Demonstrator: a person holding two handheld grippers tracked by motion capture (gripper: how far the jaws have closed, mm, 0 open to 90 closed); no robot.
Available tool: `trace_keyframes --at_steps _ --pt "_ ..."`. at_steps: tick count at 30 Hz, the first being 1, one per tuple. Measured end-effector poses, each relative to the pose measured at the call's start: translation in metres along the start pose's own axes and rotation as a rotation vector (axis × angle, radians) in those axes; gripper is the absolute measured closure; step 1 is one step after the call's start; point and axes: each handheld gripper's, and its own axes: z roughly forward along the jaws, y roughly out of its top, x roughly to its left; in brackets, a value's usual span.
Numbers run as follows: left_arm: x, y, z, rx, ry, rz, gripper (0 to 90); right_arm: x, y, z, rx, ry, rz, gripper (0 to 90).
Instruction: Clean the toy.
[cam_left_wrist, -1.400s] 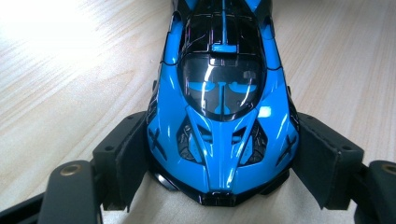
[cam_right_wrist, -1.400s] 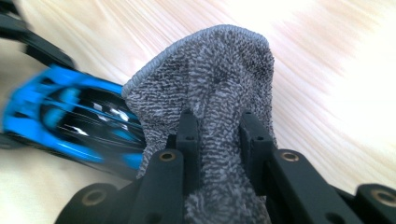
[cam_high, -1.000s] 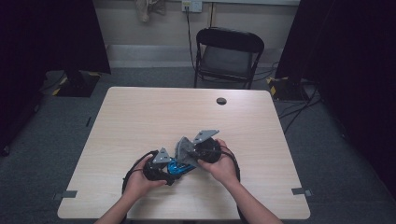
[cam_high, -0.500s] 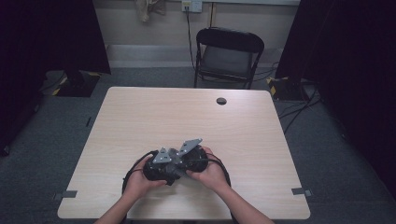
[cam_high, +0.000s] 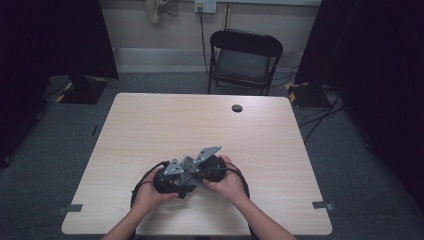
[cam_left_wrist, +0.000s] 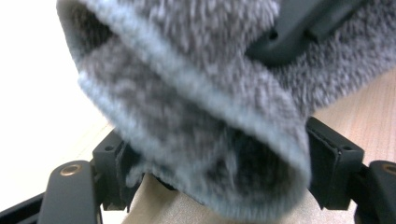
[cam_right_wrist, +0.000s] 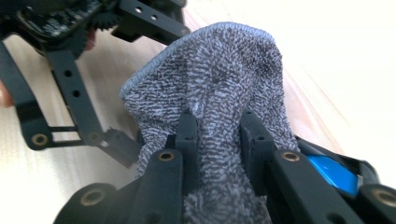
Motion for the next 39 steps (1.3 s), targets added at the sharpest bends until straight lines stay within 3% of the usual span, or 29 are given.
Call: trace_keyframes --at_steps 21,30,39 --pt "0.000 0.000 0.000 -0.001 -0.001 0.000 24.3 -0.038 -0.023 -0.019 -0.012 -0.072 0.120 73.5" --pt "0.000 0.000 0.000 0.000 -0.001 0.000 24.4 -0.043 -0.025 -0.023 0.004 -0.103 0.107 73.6" --pt "0.000 0.000 0.000 0.000 0.000 0.000 24.4 -0.049 -0.028 -0.026 0.008 -0.113 0.132 73.5"
